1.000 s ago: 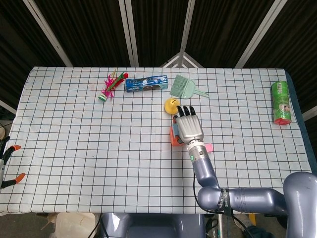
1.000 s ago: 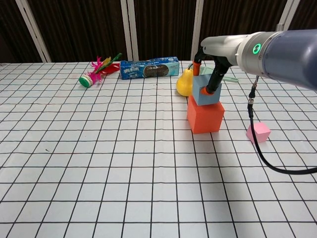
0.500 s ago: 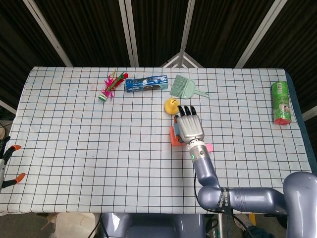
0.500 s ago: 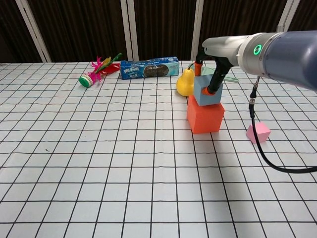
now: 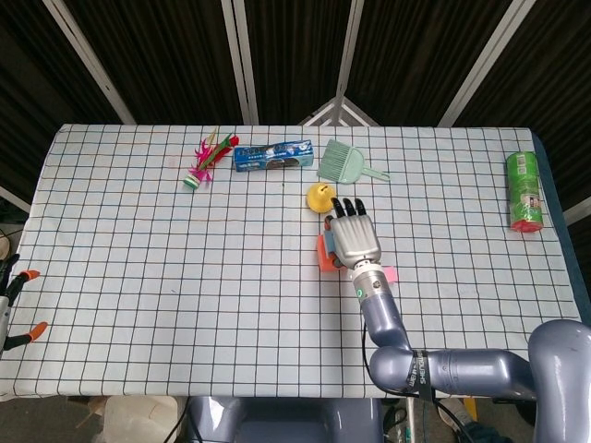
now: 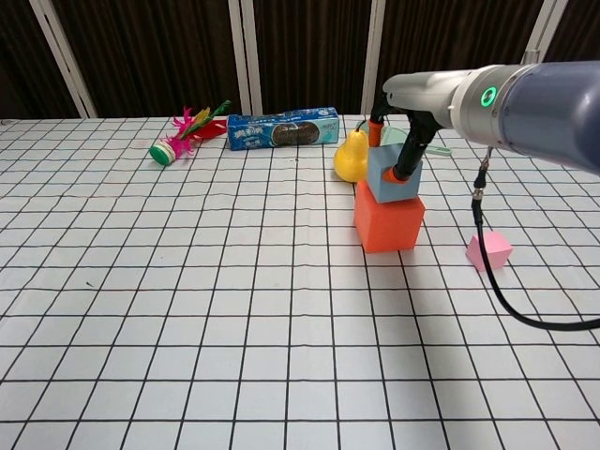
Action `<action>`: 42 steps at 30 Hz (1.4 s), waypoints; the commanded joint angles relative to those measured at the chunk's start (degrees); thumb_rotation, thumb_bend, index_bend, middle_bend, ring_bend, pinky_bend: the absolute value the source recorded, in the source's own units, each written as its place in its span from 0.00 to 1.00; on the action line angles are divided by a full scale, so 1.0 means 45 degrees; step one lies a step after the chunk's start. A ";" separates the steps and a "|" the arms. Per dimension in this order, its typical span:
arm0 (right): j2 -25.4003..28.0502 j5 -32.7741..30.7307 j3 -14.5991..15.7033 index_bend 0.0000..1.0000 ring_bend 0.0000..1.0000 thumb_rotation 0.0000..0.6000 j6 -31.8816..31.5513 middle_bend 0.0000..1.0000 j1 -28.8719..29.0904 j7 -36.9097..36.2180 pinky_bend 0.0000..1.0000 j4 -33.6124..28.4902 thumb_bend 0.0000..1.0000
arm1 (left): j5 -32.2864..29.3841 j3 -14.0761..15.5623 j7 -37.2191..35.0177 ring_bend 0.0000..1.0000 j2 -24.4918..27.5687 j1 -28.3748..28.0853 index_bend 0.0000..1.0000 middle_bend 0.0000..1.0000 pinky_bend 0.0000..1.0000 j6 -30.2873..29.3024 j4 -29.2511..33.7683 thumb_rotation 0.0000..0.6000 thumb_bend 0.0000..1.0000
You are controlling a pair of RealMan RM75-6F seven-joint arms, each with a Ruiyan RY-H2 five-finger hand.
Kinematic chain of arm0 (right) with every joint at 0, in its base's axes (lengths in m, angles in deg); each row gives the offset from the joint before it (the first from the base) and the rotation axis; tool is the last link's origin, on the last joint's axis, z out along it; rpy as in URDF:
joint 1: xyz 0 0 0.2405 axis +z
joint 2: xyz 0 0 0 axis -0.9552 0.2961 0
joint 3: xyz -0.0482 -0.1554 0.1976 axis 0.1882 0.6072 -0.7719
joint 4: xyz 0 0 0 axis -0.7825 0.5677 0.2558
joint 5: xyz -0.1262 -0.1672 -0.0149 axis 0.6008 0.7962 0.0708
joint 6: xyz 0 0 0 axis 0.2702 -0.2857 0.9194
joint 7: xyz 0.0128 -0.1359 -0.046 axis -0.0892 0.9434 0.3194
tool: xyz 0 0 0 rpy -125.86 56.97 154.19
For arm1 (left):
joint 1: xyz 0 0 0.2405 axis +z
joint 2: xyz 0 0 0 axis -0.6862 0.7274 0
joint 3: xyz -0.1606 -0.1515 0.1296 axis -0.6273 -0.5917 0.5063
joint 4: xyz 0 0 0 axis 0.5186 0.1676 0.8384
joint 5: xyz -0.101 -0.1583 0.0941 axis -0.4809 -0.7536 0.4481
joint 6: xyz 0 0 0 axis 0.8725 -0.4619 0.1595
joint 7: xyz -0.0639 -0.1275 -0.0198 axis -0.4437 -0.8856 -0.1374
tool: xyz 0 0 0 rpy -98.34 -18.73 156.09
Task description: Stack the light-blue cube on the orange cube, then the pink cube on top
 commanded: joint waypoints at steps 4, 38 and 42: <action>0.0033 0.0013 0.0018 0.41 0.03 1.00 -0.0050 0.07 -0.0005 0.0012 0.00 -0.0060 0.42 | 0.0012 0.0008 -0.0008 0.00 0.0007 -0.0010 0.22 0.02 0.02 0.0024 -0.0006 1.00 0.21; 0.0143 -0.0044 0.0102 0.32 0.03 1.00 -0.0135 0.07 0.0063 0.0197 0.00 -0.0282 0.37 | 0.0026 0.0013 -0.0009 0.00 0.0020 0.0005 0.22 0.02 0.02 -0.0002 0.0016 1.00 0.21; 0.0154 -0.0076 0.0094 0.32 0.03 1.00 -0.0168 0.07 0.0077 0.0220 0.00 -0.0298 0.37 | 0.0029 0.0011 -0.0029 0.00 0.0025 0.0020 0.22 0.02 0.02 -0.0029 0.0012 1.00 0.21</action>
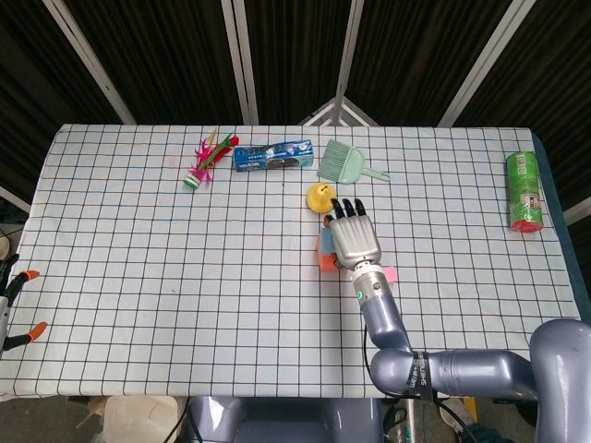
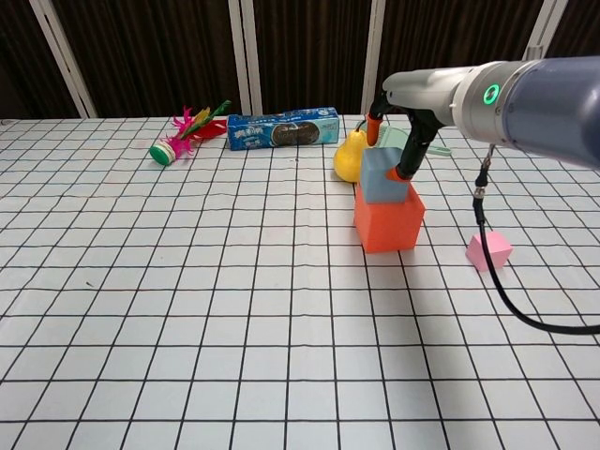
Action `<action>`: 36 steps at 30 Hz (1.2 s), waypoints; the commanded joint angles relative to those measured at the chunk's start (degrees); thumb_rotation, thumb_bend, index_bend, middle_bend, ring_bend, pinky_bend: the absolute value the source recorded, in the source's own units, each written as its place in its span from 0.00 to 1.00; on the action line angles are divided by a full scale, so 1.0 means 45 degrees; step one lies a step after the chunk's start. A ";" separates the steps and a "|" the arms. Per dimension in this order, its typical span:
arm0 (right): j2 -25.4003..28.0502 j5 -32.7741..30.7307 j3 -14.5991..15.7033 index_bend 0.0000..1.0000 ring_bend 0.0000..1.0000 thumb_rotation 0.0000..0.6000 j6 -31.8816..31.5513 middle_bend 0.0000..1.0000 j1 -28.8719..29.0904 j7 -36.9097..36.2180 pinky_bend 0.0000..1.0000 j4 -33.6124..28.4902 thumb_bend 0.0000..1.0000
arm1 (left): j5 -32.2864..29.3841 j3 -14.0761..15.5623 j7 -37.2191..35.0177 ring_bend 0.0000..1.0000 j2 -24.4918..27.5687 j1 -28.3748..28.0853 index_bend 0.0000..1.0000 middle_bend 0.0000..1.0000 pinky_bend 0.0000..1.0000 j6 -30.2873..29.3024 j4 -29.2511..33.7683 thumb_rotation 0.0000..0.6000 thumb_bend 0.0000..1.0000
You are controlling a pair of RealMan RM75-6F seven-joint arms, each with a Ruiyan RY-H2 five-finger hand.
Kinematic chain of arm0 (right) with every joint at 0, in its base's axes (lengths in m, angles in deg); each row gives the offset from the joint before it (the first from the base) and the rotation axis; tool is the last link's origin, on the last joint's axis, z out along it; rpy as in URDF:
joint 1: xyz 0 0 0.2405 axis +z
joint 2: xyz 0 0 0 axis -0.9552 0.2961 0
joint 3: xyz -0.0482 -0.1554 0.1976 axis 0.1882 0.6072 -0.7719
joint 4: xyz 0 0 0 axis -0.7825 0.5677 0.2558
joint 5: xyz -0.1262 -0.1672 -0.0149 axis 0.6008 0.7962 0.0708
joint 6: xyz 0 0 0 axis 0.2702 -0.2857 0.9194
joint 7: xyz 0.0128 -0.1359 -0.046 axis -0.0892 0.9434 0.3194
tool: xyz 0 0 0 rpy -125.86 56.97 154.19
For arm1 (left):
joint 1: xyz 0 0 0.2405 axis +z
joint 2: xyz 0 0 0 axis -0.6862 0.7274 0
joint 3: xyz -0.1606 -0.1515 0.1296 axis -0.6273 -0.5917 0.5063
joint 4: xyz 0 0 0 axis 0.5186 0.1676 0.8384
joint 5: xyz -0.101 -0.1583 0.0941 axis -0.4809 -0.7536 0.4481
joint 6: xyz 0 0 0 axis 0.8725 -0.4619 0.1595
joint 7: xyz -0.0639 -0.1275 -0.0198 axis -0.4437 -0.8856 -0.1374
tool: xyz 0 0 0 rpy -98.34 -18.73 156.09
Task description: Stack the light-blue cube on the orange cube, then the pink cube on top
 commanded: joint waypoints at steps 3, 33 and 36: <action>-0.0018 -0.0053 -0.0026 0.32 0.03 1.00 -0.0009 0.07 0.0012 -0.0011 0.00 0.0050 0.37 | -0.0016 -0.0006 -0.0024 0.00 0.0009 0.0002 0.22 0.02 0.02 0.0007 -0.0003 1.00 0.21; -0.0452 -0.0462 -0.0254 0.41 0.03 1.00 0.0519 0.07 0.0380 0.0098 0.00 0.1115 0.37 | -0.0375 -0.0295 0.0079 0.00 -0.0134 -0.0167 0.22 0.02 0.02 0.0118 -0.0095 1.00 0.21; -0.0433 -0.0485 -0.0288 0.43 0.03 1.00 0.0735 0.07 0.0410 0.0048 0.00 0.1385 0.37 | -0.0556 -0.0397 0.0679 0.00 -0.0394 -0.0358 0.22 0.02 0.02 0.0271 -0.0249 1.00 0.21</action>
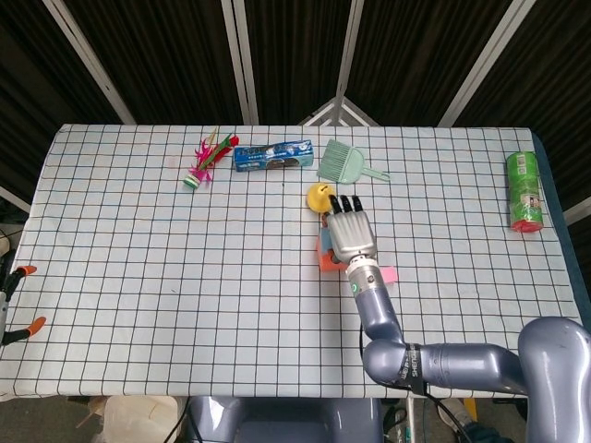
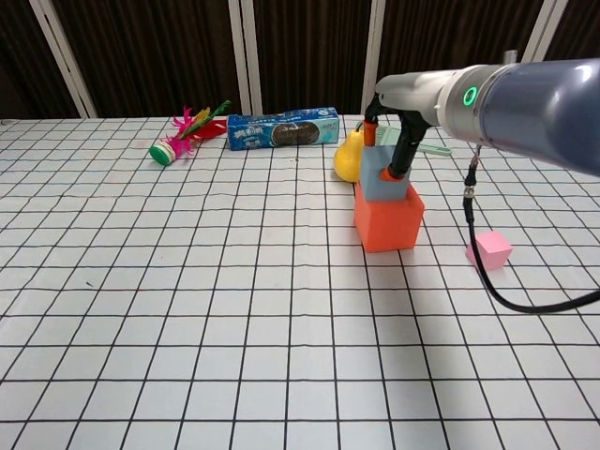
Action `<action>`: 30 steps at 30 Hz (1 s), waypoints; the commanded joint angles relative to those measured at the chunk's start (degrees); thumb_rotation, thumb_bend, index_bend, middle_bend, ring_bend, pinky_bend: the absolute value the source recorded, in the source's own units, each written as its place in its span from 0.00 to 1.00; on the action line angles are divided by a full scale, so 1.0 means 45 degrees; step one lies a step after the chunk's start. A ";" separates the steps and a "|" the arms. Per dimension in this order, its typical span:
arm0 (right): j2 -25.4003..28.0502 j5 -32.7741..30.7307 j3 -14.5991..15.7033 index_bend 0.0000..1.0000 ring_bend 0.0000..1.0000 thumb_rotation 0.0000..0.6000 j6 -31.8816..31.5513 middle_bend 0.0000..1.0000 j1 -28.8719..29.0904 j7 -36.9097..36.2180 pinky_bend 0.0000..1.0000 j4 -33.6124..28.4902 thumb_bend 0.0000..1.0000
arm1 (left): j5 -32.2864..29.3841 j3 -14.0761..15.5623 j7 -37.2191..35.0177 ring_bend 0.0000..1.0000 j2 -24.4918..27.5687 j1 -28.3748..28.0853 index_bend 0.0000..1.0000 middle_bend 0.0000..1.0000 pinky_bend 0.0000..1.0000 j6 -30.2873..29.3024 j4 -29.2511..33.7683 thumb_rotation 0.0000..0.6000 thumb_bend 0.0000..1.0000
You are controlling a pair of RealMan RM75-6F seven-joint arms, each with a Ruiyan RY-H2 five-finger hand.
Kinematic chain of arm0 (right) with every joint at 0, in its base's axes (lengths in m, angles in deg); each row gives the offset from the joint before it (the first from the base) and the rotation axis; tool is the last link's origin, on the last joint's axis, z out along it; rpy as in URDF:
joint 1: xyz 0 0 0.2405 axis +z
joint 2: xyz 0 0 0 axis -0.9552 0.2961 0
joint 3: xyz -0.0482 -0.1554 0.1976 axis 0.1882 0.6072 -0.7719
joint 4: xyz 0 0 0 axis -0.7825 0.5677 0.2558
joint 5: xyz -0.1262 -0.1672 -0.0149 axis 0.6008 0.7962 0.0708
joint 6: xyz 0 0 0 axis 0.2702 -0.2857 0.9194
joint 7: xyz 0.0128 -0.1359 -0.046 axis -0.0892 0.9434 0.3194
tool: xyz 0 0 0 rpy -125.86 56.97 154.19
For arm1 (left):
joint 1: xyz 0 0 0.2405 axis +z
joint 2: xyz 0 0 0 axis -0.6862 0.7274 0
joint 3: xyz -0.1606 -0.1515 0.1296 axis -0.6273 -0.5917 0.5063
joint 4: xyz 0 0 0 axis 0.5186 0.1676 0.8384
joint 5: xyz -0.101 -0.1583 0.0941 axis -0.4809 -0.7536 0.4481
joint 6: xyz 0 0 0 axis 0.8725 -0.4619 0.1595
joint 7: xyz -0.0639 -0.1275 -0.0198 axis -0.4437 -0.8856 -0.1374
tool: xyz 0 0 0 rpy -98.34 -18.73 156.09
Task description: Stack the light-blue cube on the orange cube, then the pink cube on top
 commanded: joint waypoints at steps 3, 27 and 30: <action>-0.0034 0.0005 0.0053 0.43 0.03 1.00 0.0346 0.07 -0.0054 -0.0224 0.00 0.0334 0.37 | -0.0108 0.0065 0.0759 0.00 -0.0331 -0.0293 0.22 0.02 0.02 0.0455 -0.0079 1.00 0.21; 0.0147 0.0163 0.0277 0.43 0.03 1.00 -0.0568 0.07 -0.0058 0.0213 0.00 -0.1125 0.37 | 0.0314 0.0240 -0.0219 0.00 0.0175 0.0168 0.22 0.02 0.02 -0.0169 0.0046 1.00 0.21; 0.0144 0.0242 0.0194 0.43 0.03 1.00 -0.0609 0.07 -0.0034 0.0156 0.00 -0.1153 0.37 | 0.0362 0.0253 -0.0247 0.00 0.0189 0.0203 0.22 0.02 0.02 -0.0238 0.0062 1.00 0.21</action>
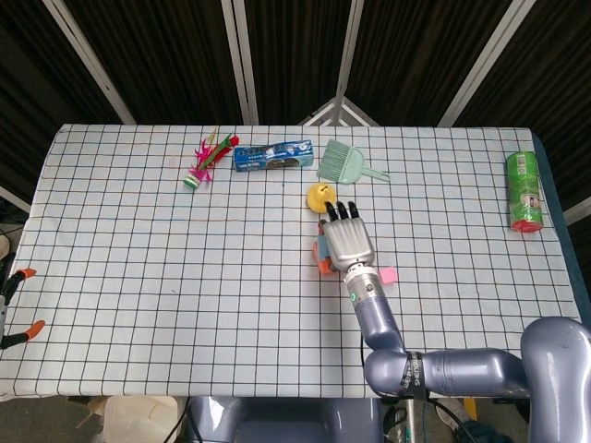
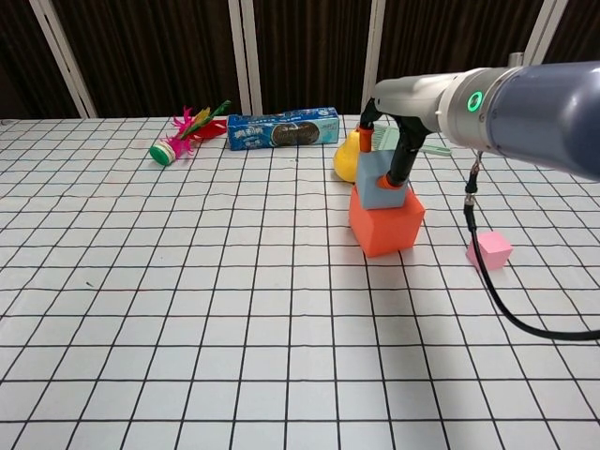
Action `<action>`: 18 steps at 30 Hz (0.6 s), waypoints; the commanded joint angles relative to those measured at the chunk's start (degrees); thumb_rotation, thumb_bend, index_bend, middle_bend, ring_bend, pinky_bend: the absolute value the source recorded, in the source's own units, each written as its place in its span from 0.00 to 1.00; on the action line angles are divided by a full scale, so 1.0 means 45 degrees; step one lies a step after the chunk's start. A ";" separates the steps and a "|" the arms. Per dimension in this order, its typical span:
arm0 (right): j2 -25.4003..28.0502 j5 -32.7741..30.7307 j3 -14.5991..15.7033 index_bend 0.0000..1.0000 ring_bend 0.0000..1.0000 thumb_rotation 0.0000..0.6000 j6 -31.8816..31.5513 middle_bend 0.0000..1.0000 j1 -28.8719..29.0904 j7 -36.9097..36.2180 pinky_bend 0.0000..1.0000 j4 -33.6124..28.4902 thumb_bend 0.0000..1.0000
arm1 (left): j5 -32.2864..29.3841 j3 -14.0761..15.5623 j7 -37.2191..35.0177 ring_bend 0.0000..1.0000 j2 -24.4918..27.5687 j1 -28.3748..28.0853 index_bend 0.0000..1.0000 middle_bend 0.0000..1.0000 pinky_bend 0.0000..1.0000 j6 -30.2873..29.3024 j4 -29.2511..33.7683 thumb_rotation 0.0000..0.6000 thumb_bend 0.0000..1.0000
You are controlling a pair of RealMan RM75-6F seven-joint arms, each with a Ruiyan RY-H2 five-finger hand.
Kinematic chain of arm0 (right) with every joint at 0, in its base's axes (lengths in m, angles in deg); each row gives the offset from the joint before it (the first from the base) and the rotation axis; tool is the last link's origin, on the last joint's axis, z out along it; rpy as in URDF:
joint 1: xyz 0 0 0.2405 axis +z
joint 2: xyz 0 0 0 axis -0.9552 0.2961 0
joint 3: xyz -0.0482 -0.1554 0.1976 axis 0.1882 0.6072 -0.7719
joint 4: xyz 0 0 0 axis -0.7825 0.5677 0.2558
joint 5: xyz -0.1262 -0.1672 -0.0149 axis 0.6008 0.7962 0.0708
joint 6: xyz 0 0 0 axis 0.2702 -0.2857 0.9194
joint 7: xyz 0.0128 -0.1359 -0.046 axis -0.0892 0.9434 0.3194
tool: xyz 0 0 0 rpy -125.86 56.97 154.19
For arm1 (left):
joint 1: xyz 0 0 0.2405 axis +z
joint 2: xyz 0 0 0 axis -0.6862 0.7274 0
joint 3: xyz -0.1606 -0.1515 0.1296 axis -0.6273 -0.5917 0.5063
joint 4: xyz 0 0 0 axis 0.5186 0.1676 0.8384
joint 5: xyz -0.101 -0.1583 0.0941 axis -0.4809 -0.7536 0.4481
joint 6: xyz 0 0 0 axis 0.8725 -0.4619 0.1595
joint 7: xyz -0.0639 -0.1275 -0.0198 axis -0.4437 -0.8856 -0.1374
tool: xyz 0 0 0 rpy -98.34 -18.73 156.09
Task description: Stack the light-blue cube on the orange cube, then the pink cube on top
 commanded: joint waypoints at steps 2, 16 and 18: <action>0.0052 0.0076 -0.0068 0.43 0.03 1.00 -0.0081 0.07 0.0024 -0.0008 0.00 -0.0106 0.37 | 0.0005 0.0004 -0.0024 0.00 0.0007 0.0015 0.22 0.02 0.02 -0.0012 0.0003 1.00 0.21; 0.0330 0.0204 -0.0027 0.43 0.03 1.00 -0.0248 0.07 -0.0054 0.0012 0.00 -0.0549 0.37 | 0.0047 0.0015 -0.0105 0.00 0.0042 0.0028 0.22 0.02 0.02 -0.0011 0.0009 1.00 0.21; 0.0393 0.0327 0.0068 0.43 0.03 1.00 -0.0078 0.07 -0.0099 -0.0056 0.00 -0.0538 0.37 | 0.0079 0.0028 -0.0083 0.00 0.0041 0.0027 0.22 0.02 0.02 -0.0015 0.0016 1.00 0.21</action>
